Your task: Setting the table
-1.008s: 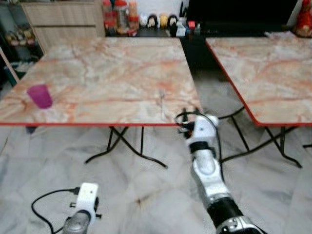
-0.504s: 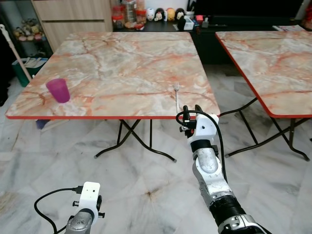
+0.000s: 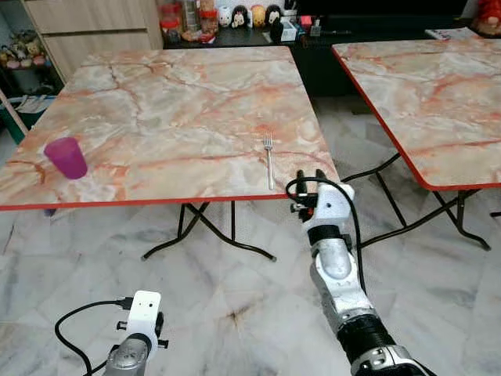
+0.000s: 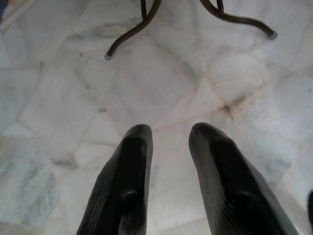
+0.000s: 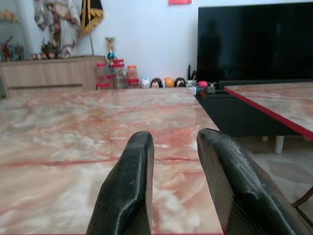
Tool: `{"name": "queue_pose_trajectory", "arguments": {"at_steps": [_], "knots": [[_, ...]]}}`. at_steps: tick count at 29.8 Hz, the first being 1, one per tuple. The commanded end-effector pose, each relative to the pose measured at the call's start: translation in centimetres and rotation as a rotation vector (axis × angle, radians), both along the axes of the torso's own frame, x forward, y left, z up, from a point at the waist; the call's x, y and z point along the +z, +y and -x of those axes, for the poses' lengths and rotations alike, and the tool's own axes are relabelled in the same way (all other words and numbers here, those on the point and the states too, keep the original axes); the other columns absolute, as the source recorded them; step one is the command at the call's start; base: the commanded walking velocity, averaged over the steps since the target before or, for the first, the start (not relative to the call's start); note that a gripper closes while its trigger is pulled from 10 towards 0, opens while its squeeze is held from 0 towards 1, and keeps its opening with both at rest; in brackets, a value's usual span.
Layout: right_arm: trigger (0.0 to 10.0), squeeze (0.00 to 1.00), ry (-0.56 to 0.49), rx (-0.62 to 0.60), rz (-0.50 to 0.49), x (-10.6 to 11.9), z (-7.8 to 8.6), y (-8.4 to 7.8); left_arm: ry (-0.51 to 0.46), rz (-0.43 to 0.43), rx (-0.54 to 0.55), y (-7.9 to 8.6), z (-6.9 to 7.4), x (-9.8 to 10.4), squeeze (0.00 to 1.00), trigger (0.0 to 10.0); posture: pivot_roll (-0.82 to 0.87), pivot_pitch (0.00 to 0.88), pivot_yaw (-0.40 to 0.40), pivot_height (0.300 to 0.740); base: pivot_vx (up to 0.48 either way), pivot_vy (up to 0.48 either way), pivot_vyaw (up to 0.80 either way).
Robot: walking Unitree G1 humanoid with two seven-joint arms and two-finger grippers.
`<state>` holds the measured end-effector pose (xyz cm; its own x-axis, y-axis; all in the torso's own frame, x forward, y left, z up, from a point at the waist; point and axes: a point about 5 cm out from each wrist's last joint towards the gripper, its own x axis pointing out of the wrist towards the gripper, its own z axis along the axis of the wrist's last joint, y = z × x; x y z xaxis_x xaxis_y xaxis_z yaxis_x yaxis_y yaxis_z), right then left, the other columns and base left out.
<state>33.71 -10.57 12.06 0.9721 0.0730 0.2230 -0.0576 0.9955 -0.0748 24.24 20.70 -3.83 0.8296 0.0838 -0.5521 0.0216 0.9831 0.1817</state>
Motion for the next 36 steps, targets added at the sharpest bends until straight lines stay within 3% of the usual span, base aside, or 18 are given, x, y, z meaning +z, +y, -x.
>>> {"name": "queue_pose_trajectory", "arguments": {"at_steps": [1, 26, 36], "knots": [[10.0, 0.0, -0.02, 0.02, 0.0, 0.4, 0.01, 0.62, 0.024, -0.01, 0.009, 0.58, 0.69, -0.39, 0.0, 10.0, 0.03, 0.103, 0.025, 0.74, 0.382, 0.0, 0.48], [10.0, 0.0, 0.007, 0.006, -0.017, -0.08, 0.19, 0.48, 0.03, -0.013, -0.007, 0.51, 0.71, -0.43, 0.0, 10.0, 0.02, 0.111, 0.03, 0.74, 0.468, 0.0, 0.0], [10.0, 0.0, 0.015, 0.004, -0.024, -0.21, 0.3, 0.63, 0.027, -0.011, 0.001, 0.59, 0.77, -0.44, 0.0, 10.0, 0.02, 0.118, 0.029, 0.74, 0.06, 0.0, 0.0]]}}
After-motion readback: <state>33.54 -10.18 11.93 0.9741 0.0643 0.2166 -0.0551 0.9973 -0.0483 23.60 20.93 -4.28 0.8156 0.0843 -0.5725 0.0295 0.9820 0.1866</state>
